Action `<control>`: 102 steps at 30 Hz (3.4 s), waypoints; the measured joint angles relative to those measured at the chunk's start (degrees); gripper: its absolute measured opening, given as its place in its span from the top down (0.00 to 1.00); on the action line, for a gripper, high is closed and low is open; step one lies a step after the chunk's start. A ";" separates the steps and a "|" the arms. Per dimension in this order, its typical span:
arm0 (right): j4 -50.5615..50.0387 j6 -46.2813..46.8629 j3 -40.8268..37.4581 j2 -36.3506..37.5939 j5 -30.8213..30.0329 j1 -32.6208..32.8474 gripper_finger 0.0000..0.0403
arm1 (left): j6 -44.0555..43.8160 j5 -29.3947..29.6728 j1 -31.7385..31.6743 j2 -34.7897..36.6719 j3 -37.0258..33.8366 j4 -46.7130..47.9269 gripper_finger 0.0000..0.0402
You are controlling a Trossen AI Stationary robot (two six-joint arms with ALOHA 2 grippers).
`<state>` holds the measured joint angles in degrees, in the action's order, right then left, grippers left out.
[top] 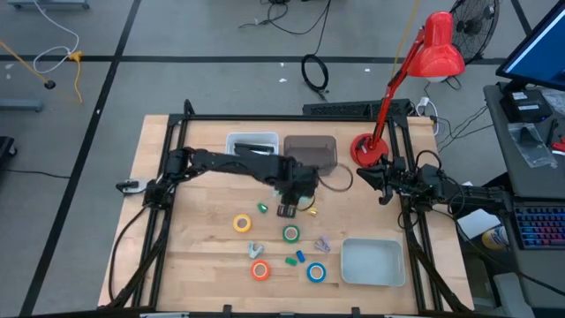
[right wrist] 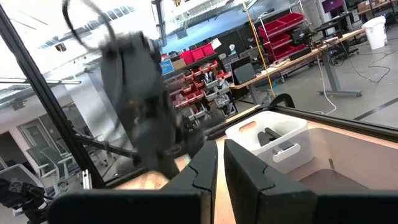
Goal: Pick and place Stapler, Stapler remover, tape
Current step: Put the large light green stapler into the white bin
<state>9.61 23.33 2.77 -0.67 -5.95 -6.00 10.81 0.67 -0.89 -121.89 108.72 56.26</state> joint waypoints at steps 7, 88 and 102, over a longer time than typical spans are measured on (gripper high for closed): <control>-0.02 0.00 0.00 0.00 0.00 -0.02 0.95 | -4.10 8.24 -3.23 0.72 11.38 20.91 0.69; -1.14 0.00 0.01 0.01 -0.10 0.00 0.95 | 21.01 -1.11 -23.96 6.61 -16.28 17.12 0.69; -0.83 0.02 -0.01 0.00 -0.05 0.00 0.95 | 19.99 -1.20 -24.13 3.65 -16.28 9.93 0.69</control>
<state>8.78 23.35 2.77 -0.67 -6.00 -6.00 30.80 -0.53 -25.03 -118.24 92.44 66.20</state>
